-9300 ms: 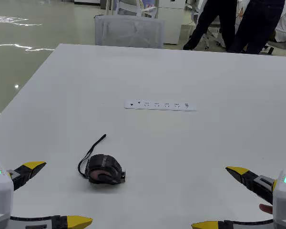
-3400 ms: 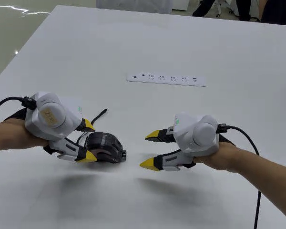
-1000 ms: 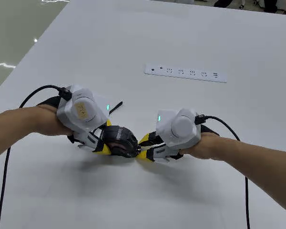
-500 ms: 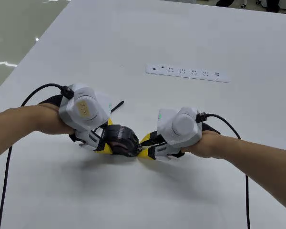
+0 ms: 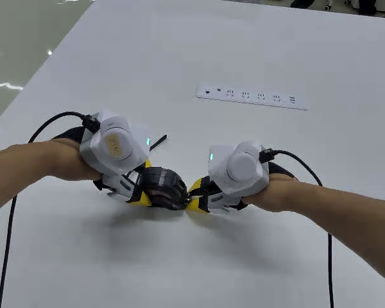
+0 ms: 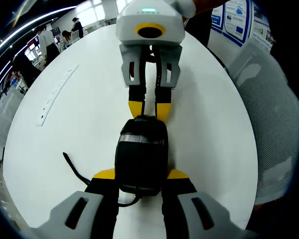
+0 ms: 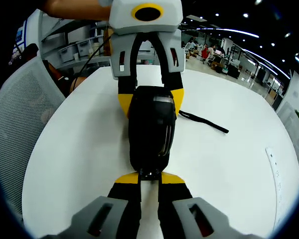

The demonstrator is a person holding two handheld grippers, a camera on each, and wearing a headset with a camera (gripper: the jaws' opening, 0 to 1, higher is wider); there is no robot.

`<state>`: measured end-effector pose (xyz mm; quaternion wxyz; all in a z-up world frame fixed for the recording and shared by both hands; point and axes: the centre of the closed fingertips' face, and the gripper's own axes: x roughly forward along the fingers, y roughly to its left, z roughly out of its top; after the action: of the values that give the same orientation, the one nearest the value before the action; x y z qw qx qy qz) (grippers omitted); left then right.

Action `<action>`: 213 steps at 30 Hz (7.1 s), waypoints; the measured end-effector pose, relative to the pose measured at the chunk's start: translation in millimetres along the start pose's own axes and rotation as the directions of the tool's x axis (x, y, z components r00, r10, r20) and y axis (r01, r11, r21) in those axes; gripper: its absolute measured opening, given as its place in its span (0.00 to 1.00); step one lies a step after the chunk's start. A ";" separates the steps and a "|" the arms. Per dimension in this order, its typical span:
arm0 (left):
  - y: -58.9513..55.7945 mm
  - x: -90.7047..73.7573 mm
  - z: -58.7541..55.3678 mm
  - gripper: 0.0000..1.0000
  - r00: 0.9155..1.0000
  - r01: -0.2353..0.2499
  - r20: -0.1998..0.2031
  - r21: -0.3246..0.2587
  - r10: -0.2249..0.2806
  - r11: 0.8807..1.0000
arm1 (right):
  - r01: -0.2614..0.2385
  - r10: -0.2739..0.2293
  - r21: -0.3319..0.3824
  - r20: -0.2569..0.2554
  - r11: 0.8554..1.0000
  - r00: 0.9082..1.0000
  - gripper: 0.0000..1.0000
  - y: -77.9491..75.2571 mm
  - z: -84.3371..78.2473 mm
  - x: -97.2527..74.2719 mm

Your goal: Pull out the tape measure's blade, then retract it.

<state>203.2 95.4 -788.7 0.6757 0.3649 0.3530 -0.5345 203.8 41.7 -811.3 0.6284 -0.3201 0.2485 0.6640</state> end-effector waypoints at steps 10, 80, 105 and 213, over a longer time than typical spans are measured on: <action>0.1 0.3 -0.8 0.28 1.000 0.001 0.000 -0.015 -0.001 1.000 | -0.015 0.015 -0.010 -0.018 1.000 1.000 0.10 0.7 -0.4 0.8; -0.4 -3.3 -4.6 0.27 1.000 0.000 0.009 -0.015 0.000 1.000 | -0.032 0.031 -0.049 -0.024 0.998 0.999 0.10 0.5 -9.7 -18.1; -1.3 -4.5 -6.5 0.27 1.000 -0.003 0.010 -0.015 0.003 1.000 | -0.038 0.038 -0.050 -0.013 0.998 0.999 0.10 2.4 -12.9 -27.1; -1.4 -3.5 -5.7 0.27 1.000 0.003 -0.002 0.000 -0.003 1.000 | -0.046 0.043 -0.063 -0.043 0.997 0.998 0.11 8.1 -40.8 -60.9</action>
<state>200.8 101.7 -788.5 0.6746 0.3646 0.3543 -0.5352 200.6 -30.0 -794.3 0.5976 -0.3481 0.2470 0.6788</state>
